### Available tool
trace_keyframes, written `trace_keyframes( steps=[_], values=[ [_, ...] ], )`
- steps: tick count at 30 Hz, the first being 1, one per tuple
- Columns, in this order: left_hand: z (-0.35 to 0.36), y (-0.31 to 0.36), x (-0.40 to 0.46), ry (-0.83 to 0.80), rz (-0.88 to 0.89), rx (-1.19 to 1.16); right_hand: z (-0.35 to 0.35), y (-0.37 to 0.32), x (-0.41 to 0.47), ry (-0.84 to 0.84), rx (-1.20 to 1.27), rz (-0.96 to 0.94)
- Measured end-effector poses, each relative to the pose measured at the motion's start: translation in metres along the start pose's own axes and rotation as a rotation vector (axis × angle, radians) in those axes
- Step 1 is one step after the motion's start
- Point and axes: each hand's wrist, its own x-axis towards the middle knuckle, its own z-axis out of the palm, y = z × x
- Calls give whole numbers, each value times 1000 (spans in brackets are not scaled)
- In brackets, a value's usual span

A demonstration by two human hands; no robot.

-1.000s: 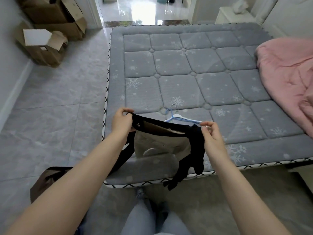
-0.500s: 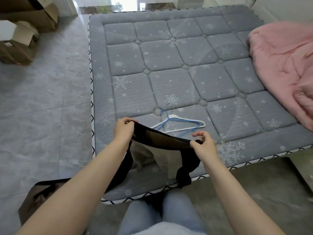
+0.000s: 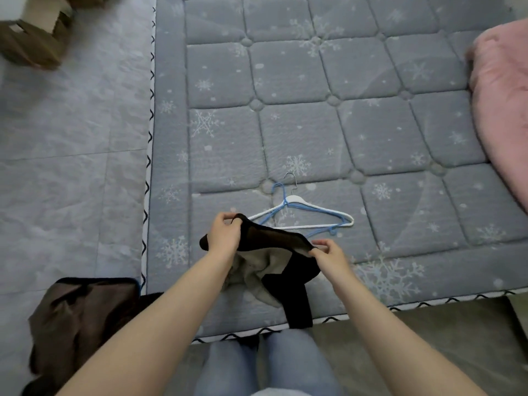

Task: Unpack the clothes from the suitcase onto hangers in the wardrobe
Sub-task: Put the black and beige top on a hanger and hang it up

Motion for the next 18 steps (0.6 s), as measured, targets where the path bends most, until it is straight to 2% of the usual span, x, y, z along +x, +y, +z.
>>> trace_keyframes(
  steps=[5,10,14,18],
  values=[
    [35,-11,9,70,-42,16,0,1,62,-152,-169,-9],
    [68,-27,17,85,137,144,12,-6,136,-339,-398,-43],
    [89,-43,17,38,147,160,23,-19,178,-333,-615,-173],
    [101,-60,22,68,147,115,40,-28,213,-327,-706,-323]
  ],
)
